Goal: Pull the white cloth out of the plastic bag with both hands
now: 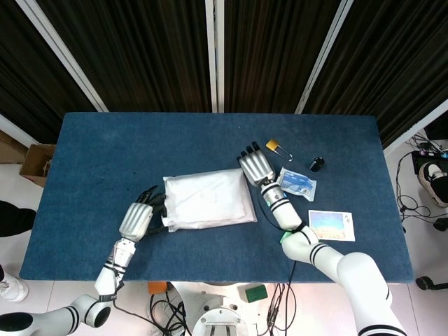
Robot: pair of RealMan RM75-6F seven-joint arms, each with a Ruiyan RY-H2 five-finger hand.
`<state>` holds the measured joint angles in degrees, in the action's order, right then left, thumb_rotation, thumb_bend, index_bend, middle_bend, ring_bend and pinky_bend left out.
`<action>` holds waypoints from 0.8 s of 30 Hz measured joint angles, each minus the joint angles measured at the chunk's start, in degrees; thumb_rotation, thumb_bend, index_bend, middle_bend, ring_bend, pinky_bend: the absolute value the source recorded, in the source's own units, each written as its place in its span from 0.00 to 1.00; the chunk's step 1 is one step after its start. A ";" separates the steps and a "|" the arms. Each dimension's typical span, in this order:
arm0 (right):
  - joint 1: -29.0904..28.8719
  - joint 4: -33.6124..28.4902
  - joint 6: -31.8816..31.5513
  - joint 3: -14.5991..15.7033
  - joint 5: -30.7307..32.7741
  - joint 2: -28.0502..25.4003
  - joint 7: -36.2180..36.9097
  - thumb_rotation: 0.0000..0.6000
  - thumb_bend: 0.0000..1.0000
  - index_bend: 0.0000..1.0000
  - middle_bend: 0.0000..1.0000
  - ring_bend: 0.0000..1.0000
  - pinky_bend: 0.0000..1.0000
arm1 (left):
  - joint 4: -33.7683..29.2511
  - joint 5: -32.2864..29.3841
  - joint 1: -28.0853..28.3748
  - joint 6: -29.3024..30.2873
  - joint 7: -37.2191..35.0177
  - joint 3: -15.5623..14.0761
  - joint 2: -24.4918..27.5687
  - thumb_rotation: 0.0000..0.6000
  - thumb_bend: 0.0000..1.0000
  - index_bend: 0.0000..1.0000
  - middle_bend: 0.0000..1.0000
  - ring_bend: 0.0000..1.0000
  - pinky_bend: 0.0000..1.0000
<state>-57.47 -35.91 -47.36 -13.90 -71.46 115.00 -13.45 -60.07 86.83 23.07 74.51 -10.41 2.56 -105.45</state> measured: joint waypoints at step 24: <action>11.20 -13.83 -6.55 -1.25 2.99 -16.34 1.50 1.00 0.48 0.81 0.45 0.25 0.21 | -3.98 -2.32 -5.63 5.76 -0.07 1.17 9.90 1.00 0.50 0.73 0.26 0.06 0.15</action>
<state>-46.27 -49.74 -53.90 -15.15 -68.47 98.66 -11.95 -64.05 84.51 17.44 80.27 -10.48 3.73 -95.55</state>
